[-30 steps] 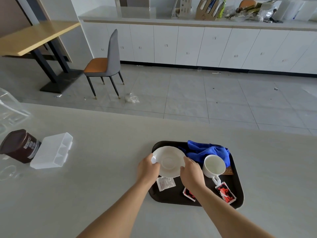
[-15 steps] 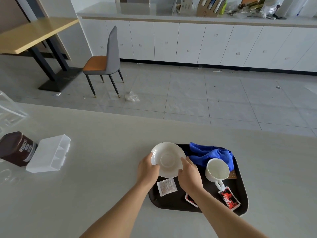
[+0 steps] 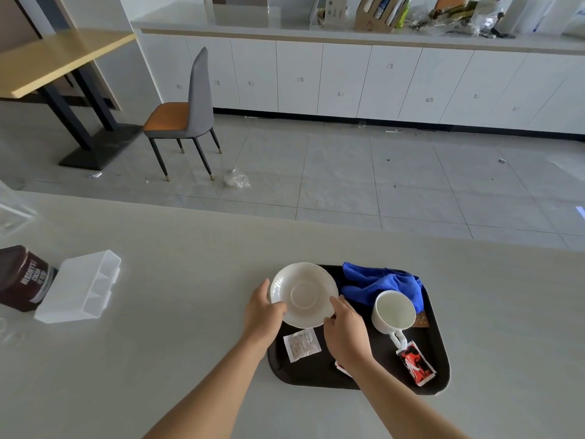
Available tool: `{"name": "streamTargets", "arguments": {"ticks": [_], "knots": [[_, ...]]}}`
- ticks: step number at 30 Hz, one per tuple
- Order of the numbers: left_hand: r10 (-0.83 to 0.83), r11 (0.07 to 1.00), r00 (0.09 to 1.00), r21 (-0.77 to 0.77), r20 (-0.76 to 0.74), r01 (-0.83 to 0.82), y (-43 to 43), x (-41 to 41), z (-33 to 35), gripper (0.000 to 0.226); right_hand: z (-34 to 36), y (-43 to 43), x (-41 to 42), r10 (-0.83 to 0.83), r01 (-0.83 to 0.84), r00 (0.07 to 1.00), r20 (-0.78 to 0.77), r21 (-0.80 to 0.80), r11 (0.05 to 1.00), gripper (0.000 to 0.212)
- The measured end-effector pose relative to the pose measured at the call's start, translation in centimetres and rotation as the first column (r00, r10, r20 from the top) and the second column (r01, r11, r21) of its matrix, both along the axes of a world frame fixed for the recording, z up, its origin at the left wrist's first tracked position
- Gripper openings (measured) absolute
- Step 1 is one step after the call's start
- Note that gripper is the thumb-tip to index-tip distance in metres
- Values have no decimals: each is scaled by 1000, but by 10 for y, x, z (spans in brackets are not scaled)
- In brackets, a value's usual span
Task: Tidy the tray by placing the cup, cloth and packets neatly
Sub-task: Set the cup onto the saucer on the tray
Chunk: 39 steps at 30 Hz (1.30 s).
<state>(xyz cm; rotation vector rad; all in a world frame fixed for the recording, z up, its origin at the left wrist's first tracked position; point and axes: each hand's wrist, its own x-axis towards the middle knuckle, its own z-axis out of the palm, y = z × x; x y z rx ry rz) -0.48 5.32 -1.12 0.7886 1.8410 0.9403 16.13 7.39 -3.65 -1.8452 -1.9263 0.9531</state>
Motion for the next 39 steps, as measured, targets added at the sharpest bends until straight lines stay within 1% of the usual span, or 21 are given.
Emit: {"name": "streamTargets", "arguments": {"ticks": [1, 3, 4, 7, 9, 13, 17, 19, 20, 21, 23, 26, 27, 29, 30, 32, 34, 36, 37, 39], "knots": [[-11, 1000, 1000, 17, -2, 11, -1, 1, -1, 60, 0, -1, -1, -7, 7, 1000, 0, 12, 1000, 46], [-41, 999, 999, 33, -21, 42, -1, 3, -3, 35, -1, -4, -3, -16, 16, 1000, -6, 29, 999, 44], [-51, 998, 998, 40, -25, 52, 0, 4, -1, 30, -1, -5, -4, -20, 20, 1000, -10, 33, 999, 43], [-54, 996, 999, 70, -7, 54, 5, 5, 1, 27, 0, -5, -8, -25, 25, 1000, -19, 25, 999, 43], [-57, 996, 998, 71, 0, 57, 6, 5, 2, 29, 0, -6, -8, -19, 19, 1000, -21, 20, 1000, 42], [-72, 995, 997, 76, -4, 72, 6, 4, 3, 26, 0, -6, -5, 5, -5, 1000, -20, 20, 1000, 44], [-29, 998, 999, 63, 35, 27, 4, 1, 3, 22, 1, -4, 1, -8, 8, 1000, -28, -1, 1000, 48], [-39, 998, 999, 55, -17, 40, 0, 2, 1, 20, 2, -7, 5, -27, 28, 999, -40, 7, 1000, 48], [-71, 996, 994, 55, -81, 76, -2, 3, -1, 21, 4, -9, 7, -38, 40, 997, -61, 28, 999, 46], [-110, 992, 982, 45, -156, 119, -6, 3, -4, 26, 7, -12, 8, -47, 51, 995, -93, 48, 998, 45], [-167, 985, 941, 0, -295, 175, -14, 6, -10, 39, 17, -18, 13, -50, 66, 983, -177, 87, 994, 44], [-234, 970, 872, -37, -429, 242, -28, 9, -19, 51, 36, -25, 25, -58, 111, 953, -297, 164, 980, 39], [-266, 960, 822, -60, -504, 274, -33, 10, -22, 55, 42, -27, 32, -72, 136, 946, -316, 185, 973, 37], [-331, 933, 660, -127, -675, 337, -40, 13, -27, 64, 52, -31, 49, -100, 186, 947, -305, 269, 945, 28], [-347, 921, 589, -148, -730, 360, -44, 15, -30, 68, 56, -33, 60, -122, 217, 949, -291, 320, 922, 23], [-351, 907, 503, -153, -790, 392, -52, 18, -34, 70, 56, -38, 83, -193, 284, 947, -257, 389, 876, 14], [-354, 900, 450, -168, -820, 401, -59, 21, -40, 72, 49, -43, 105, -277, 348, 933, -231, 377, 858, 15], [-379, 887, 392, -209, -838, 411, -66, 22, -46, 75, 38, -46, 121, -338, 380, 923, -184, 300, 875, 23], [-389, 882, 369, -226, -844, 414, -69, 23, -48, 76, 32, -47, 126, -349, 375, 927, -140, 264, 889, 26], [-387, 882, 355, -228, -851, 412, -73, 26, -50, 78, 23, -45, 131, -340, 343, 939, -50, 192, 919, 32]]}}
